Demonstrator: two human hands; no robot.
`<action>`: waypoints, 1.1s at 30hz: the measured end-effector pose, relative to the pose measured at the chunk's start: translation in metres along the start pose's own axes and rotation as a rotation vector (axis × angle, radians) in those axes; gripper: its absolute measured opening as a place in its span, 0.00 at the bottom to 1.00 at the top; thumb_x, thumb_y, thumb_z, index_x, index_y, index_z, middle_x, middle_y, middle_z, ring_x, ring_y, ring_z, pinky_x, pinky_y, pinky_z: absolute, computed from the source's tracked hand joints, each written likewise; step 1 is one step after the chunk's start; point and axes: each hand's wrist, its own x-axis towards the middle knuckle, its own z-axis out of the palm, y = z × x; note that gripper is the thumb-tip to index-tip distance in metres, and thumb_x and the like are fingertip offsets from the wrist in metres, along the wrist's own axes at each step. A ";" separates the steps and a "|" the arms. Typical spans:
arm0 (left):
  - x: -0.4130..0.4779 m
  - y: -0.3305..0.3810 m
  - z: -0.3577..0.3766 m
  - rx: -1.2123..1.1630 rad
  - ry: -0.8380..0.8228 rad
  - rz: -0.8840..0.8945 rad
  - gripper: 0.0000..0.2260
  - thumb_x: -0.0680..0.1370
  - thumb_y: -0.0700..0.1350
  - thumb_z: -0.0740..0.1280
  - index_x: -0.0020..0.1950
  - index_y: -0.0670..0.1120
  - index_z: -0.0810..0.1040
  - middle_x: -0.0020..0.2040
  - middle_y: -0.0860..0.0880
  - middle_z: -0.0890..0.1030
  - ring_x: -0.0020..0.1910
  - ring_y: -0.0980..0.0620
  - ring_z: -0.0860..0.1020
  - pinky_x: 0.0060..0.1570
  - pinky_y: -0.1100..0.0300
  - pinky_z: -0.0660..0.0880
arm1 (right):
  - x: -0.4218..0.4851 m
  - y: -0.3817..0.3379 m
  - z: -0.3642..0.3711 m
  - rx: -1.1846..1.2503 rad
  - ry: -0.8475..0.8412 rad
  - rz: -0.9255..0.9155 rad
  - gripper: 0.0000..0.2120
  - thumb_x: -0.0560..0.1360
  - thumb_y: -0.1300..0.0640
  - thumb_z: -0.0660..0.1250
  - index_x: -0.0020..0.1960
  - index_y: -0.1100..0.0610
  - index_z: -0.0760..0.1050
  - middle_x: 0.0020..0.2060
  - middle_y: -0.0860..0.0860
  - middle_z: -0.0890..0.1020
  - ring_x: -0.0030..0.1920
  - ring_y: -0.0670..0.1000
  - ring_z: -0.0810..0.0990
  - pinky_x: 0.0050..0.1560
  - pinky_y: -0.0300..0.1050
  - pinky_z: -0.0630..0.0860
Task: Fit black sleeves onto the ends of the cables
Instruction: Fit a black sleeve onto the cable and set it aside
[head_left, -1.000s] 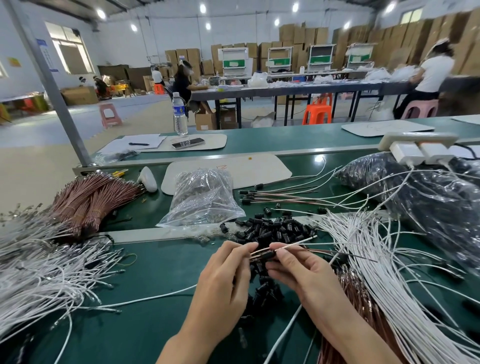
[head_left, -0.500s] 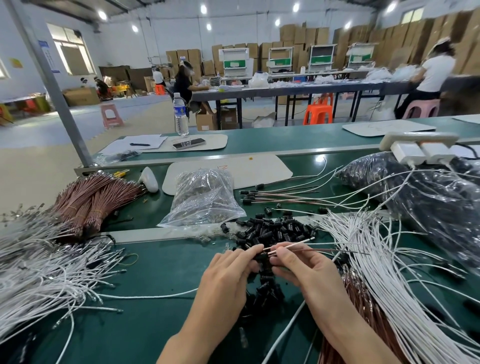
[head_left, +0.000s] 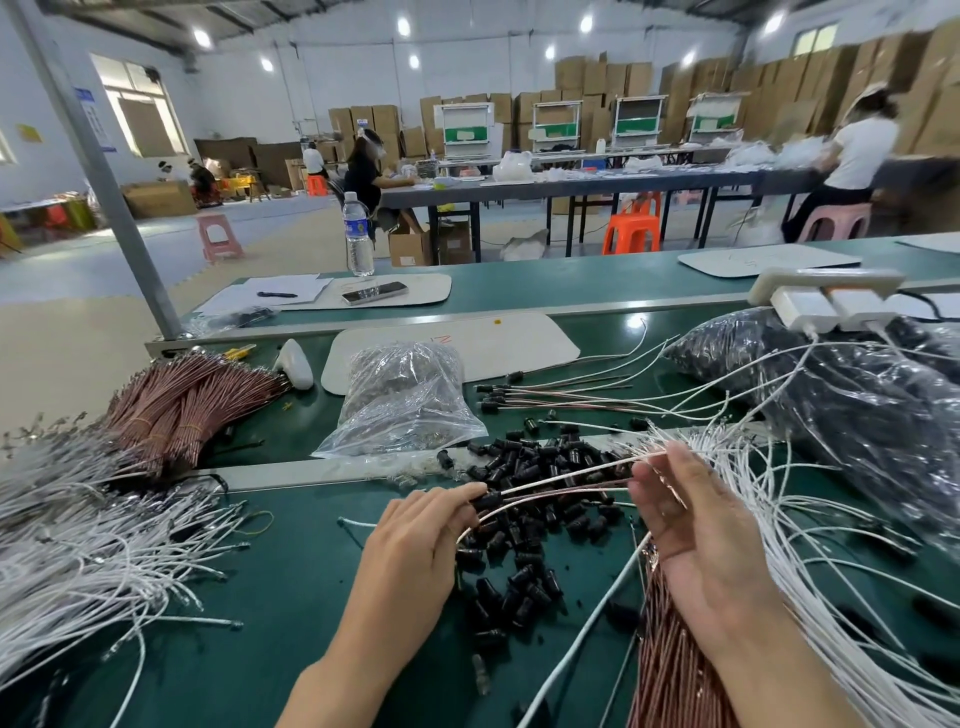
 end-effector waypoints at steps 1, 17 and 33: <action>0.000 0.000 -0.001 0.002 0.005 -0.003 0.15 0.82 0.49 0.60 0.64 0.49 0.81 0.46 0.62 0.80 0.52 0.66 0.74 0.53 0.62 0.70 | 0.001 -0.004 -0.002 0.022 0.012 -0.002 0.06 0.77 0.58 0.68 0.51 0.59 0.81 0.43 0.54 0.86 0.42 0.50 0.86 0.39 0.40 0.83; 0.004 -0.031 -0.019 0.088 0.043 -0.056 0.12 0.81 0.38 0.67 0.60 0.52 0.82 0.45 0.65 0.79 0.50 0.67 0.74 0.54 0.66 0.69 | 0.016 -0.036 -0.028 0.398 0.195 -0.117 0.05 0.75 0.57 0.73 0.48 0.57 0.84 0.50 0.51 0.86 0.50 0.44 0.86 0.48 0.31 0.80; -0.003 0.010 0.014 -0.165 -0.100 -0.059 0.11 0.83 0.47 0.66 0.63 0.59 0.78 0.53 0.64 0.81 0.52 0.60 0.81 0.53 0.59 0.78 | -0.019 0.052 0.032 -0.415 -0.236 0.171 0.12 0.71 0.50 0.73 0.53 0.50 0.86 0.50 0.56 0.87 0.50 0.54 0.87 0.45 0.41 0.83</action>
